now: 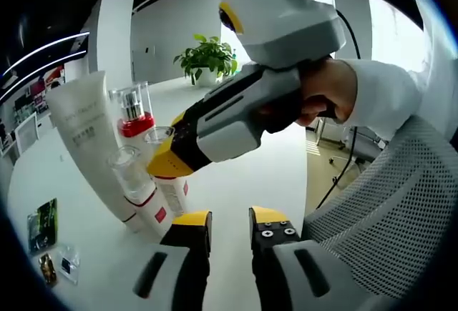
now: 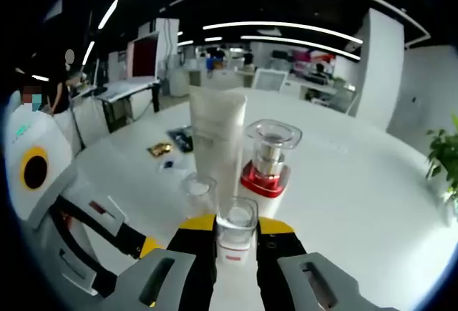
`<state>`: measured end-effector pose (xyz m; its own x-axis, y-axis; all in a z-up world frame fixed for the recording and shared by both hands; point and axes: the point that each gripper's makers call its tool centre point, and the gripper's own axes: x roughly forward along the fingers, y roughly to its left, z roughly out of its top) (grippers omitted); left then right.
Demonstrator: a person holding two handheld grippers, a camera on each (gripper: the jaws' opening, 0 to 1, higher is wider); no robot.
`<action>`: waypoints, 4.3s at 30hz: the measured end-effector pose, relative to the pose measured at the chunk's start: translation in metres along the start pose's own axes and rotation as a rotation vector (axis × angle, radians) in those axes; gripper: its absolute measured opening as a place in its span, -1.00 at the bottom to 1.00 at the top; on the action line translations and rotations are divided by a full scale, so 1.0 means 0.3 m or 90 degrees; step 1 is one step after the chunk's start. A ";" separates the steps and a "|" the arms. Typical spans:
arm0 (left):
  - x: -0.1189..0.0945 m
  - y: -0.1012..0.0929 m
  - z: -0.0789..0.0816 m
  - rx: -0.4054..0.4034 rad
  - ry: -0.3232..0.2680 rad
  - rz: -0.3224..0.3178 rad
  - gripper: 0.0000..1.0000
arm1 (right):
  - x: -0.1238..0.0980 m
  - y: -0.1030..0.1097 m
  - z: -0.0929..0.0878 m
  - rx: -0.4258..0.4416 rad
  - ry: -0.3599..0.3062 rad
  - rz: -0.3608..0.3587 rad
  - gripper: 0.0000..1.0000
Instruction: Arrange the skincare products in the storage area until every visible bottle or jar stands upright without overlapping.
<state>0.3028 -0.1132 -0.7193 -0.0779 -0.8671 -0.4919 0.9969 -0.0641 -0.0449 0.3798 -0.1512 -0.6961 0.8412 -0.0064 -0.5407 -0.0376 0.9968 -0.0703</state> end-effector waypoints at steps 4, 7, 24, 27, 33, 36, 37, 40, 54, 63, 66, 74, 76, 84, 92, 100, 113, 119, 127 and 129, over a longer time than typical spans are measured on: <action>0.001 -0.001 0.000 -0.002 0.000 -0.001 -0.66 | 0.001 -0.001 0.001 -0.009 -0.001 0.001 -0.75; 0.001 -0.001 0.000 -0.002 0.001 -0.001 -0.66 | 0.000 -0.004 -0.001 -0.016 0.001 -0.001 -0.73; 0.005 -0.005 -0.016 -0.004 0.010 -0.004 -0.67 | -0.086 -0.007 -0.038 -0.028 0.011 0.003 -0.64; 0.007 -0.008 -0.019 -0.003 0.011 -0.006 -0.66 | -0.092 -0.004 -0.065 -0.021 0.018 0.012 -0.64; 0.007 -0.007 -0.027 -0.003 0.017 -0.005 -0.65 | -0.057 -0.002 -0.181 -0.020 0.062 0.042 -0.67; 0.006 -0.001 -0.031 -0.005 0.020 -0.001 -0.64 | -0.029 -0.006 -0.222 -0.028 0.072 0.050 -0.70; 0.006 0.000 -0.032 -0.005 0.021 -0.001 -0.64 | -0.022 -0.005 -0.230 -0.031 0.073 0.056 -0.72; 0.006 -0.001 -0.035 -0.004 0.022 -0.002 -0.64 | 0.006 -0.015 -0.254 -0.027 0.079 0.063 -0.75; 0.006 0.003 -0.043 -0.010 0.026 -0.001 -0.66 | 0.073 -0.003 -0.306 -0.048 0.101 0.074 -0.87; 0.008 0.001 -0.050 -0.013 0.028 -0.004 -0.66 | 0.097 0.005 -0.305 -0.047 0.099 0.080 -0.95; 0.009 0.001 -0.051 -0.013 0.029 -0.004 -0.65 | 0.100 0.011 -0.303 -0.050 0.100 0.083 -0.94; 0.008 0.005 -0.051 -0.013 0.029 -0.002 -0.65 | 0.108 0.021 -0.296 -0.052 0.101 0.081 -0.97; 0.008 0.004 -0.051 -0.013 0.029 -0.003 -0.65 | 0.108 0.022 -0.296 -0.048 0.101 0.079 -0.98; 0.006 0.007 -0.052 -0.011 0.031 -0.001 -0.64 | 0.111 0.030 -0.294 -0.051 0.103 0.071 -1.00; 0.002 0.018 -0.057 -0.008 0.036 0.006 -0.63 | 0.105 0.043 -0.295 -0.051 0.108 0.073 -0.99; -0.012 0.034 -0.074 -0.005 0.047 0.019 -0.59 | 0.032 0.017 -0.250 -0.016 0.086 0.070 -0.94; -0.141 0.244 -0.044 -0.065 0.030 0.144 -0.36 | -0.088 0.000 -0.133 0.024 0.034 0.068 -0.69; -0.242 0.327 -0.015 -0.097 0.012 0.182 -0.26 | -0.130 0.023 -0.051 0.016 0.004 0.090 -0.49; -0.380 0.367 0.005 -0.114 0.012 0.216 0.12 | -0.174 0.062 0.053 -0.034 -0.025 0.106 -0.23; -0.420 0.376 0.016 -0.121 0.002 0.227 0.18 | -0.182 0.072 0.072 -0.042 -0.031 0.113 -0.08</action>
<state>0.4250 -0.0136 -0.6583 0.2728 -0.8172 -0.5077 0.9422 0.3335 -0.0305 0.3447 -0.1278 -0.6500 0.8435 0.1739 -0.5082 -0.2211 0.9747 -0.0335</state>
